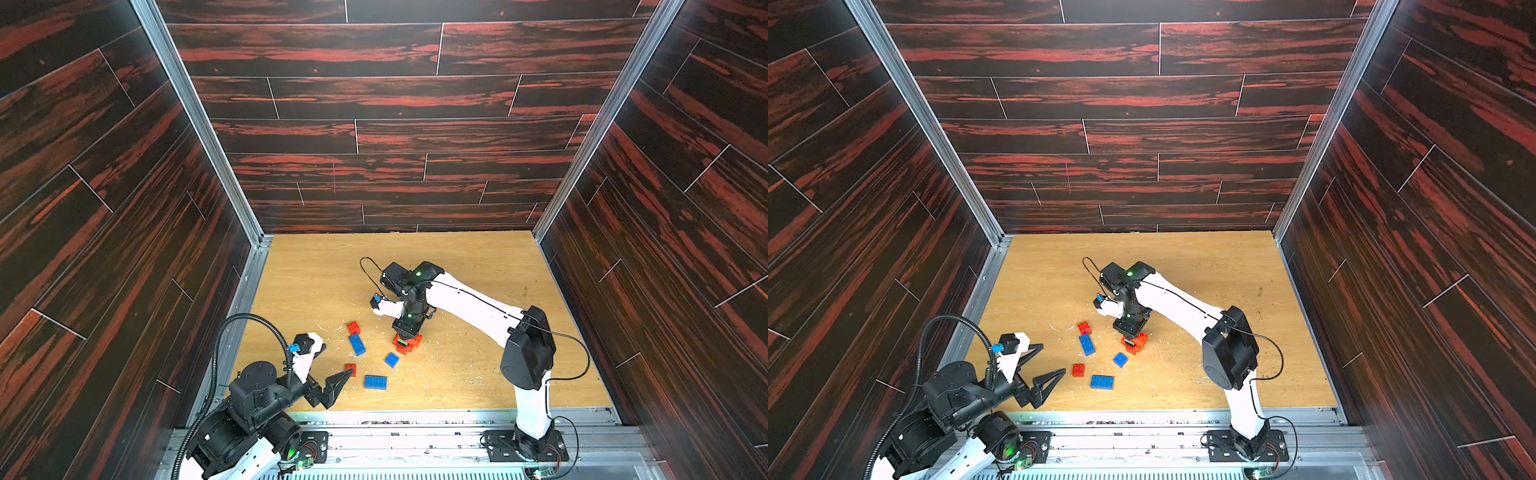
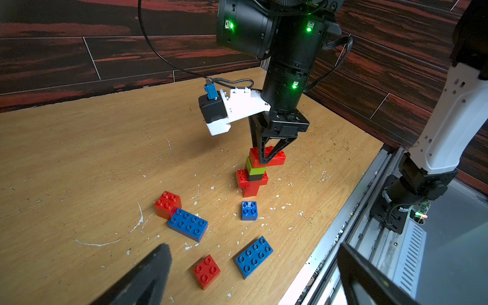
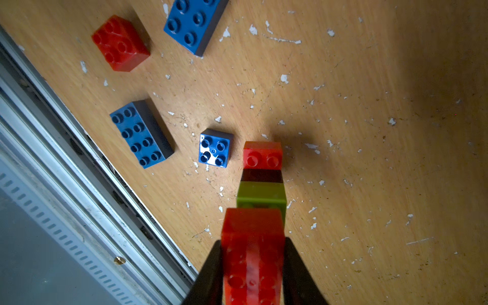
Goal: Assemble the letter f with lego
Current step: Assemble the lego brick with the lego brick.
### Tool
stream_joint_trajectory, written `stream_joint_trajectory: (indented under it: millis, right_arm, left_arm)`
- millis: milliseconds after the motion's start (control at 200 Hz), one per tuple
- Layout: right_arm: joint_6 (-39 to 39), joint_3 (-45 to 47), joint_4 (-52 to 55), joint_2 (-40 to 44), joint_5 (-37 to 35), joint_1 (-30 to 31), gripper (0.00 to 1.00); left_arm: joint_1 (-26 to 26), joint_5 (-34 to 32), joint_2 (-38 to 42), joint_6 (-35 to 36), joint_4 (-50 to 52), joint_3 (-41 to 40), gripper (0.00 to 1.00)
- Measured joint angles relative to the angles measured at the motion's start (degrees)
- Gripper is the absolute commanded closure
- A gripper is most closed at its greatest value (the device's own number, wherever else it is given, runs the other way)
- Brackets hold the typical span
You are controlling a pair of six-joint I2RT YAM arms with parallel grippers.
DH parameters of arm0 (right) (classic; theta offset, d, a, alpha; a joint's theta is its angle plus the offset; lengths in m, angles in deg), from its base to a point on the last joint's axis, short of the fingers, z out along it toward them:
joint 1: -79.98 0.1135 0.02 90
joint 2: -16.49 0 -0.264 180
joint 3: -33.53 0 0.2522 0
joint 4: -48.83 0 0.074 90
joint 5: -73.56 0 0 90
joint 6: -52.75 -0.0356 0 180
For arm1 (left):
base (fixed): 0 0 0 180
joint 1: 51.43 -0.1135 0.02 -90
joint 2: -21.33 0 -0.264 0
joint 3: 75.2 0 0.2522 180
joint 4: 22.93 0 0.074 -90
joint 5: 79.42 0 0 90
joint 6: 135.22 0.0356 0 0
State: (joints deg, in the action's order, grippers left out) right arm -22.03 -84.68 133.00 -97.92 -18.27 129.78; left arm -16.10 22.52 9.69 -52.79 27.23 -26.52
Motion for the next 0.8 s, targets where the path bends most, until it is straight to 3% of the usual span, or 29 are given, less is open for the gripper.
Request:
stream_joint_trajectory:
  millis: [797]
  right_arm:
    - [-0.59, 1.84, -1.68, 0.76, -0.33, -0.11, 0.81]
  left_arm:
    - [0.0, 0.0, 0.0, -0.02, 0.0, 0.0, 0.0]
